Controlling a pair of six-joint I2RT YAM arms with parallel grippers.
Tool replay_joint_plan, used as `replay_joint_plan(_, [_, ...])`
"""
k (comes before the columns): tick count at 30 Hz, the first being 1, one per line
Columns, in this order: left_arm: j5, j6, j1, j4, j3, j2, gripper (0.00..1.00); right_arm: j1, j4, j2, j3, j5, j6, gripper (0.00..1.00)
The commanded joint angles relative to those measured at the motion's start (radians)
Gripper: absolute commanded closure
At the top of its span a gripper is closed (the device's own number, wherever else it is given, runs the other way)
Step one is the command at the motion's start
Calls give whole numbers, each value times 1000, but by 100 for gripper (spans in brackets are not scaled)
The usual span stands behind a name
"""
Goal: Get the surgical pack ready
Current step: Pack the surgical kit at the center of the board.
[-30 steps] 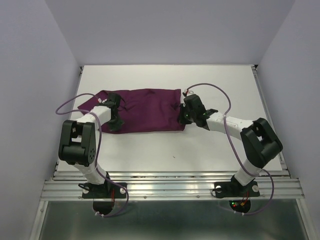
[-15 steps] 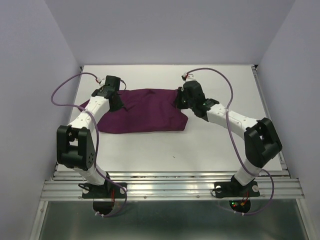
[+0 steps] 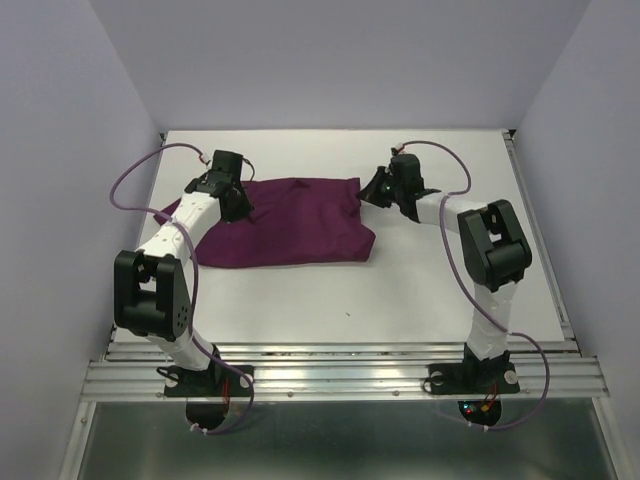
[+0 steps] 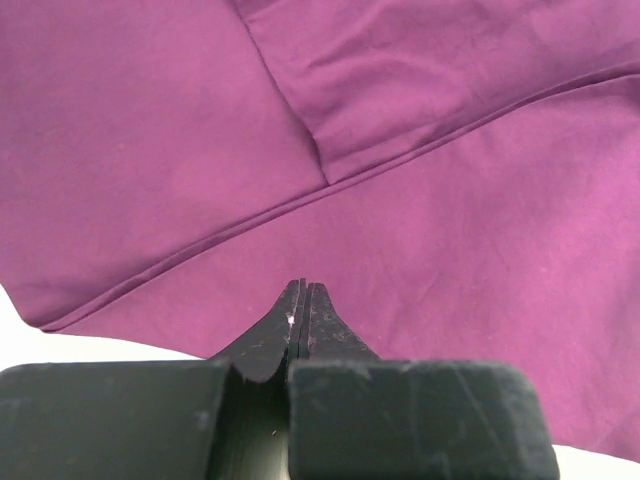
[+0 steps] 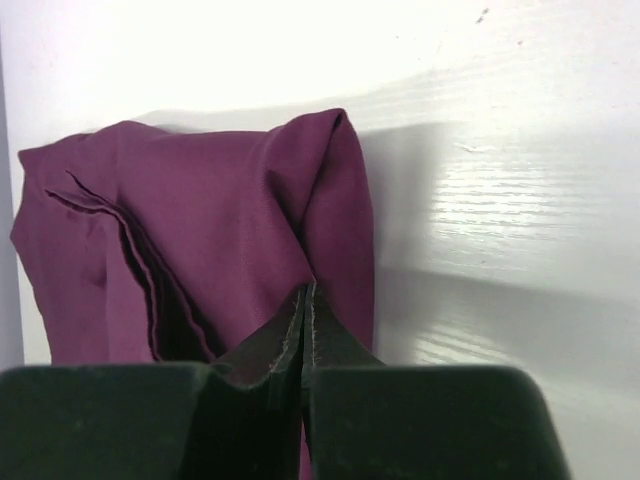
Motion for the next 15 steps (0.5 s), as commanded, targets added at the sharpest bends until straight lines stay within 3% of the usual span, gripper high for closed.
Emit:
replay_joint_plan(1, [21,21,-5,21,-22,1,100,15,40,-72,-30,18,51,99])
replay_joint_plan(7, [82,27,-28,40,9,35,100,25,31,-218,-41,119,0,99])
replay_joint_plan(11, [96,23,-59,40,71,82,100,60,-23,-178,46,124,-40,97])
replay_joint_plan(14, [93,27,-70,35,121,114,100,71,-127,-111,164,137,-86,86])
replay_joint_plan(15, [91,29,-70,31,134,124,100,71,-155,-66,195,169,-95,76])
